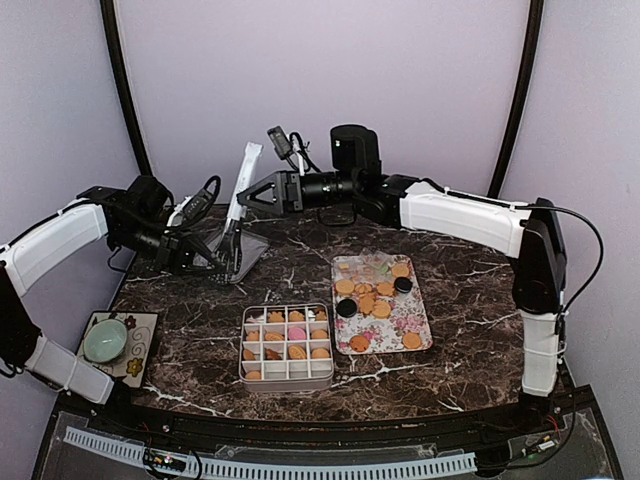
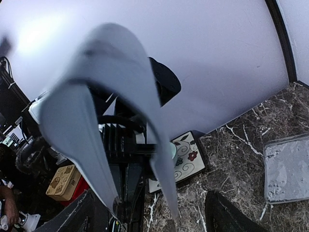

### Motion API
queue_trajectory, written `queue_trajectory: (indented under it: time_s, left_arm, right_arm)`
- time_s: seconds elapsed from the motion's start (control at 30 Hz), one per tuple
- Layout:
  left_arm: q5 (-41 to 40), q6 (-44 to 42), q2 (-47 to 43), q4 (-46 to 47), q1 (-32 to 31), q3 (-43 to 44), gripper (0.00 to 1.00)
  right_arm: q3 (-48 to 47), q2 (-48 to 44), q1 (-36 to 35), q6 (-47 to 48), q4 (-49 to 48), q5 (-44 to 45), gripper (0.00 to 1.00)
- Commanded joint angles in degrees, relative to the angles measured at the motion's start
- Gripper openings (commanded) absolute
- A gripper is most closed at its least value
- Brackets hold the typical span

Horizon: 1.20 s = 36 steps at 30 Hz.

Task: Pack the cookies
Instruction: Pass from the left arm to the right

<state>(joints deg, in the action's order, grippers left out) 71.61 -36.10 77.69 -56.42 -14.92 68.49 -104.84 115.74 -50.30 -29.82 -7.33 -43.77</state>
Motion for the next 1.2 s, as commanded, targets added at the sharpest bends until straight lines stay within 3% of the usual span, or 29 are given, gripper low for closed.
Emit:
queue_trajectory:
  time_s: [0.0,0.4,1.17]
  left_arm:
    - [-0.4,-4.4,0.4,-2.9,-0.2,0.9,0.00]
    - [-3.7,-8.7,1.3,-5.9,-0.2,0.5,0.00]
    - [-8.6,-11.7,3.5,-8.2,-0.7,2.3,0.00]
  right_arm:
    - [-4.4,1.7,-0.8,-1.6,-3.5,-3.2,0.77]
    - [-6.4,2.2,0.1,2.1,3.2,-7.1,0.61]
    - [-10.7,5.9,-1.1,3.9,15.0,-12.2,0.44]
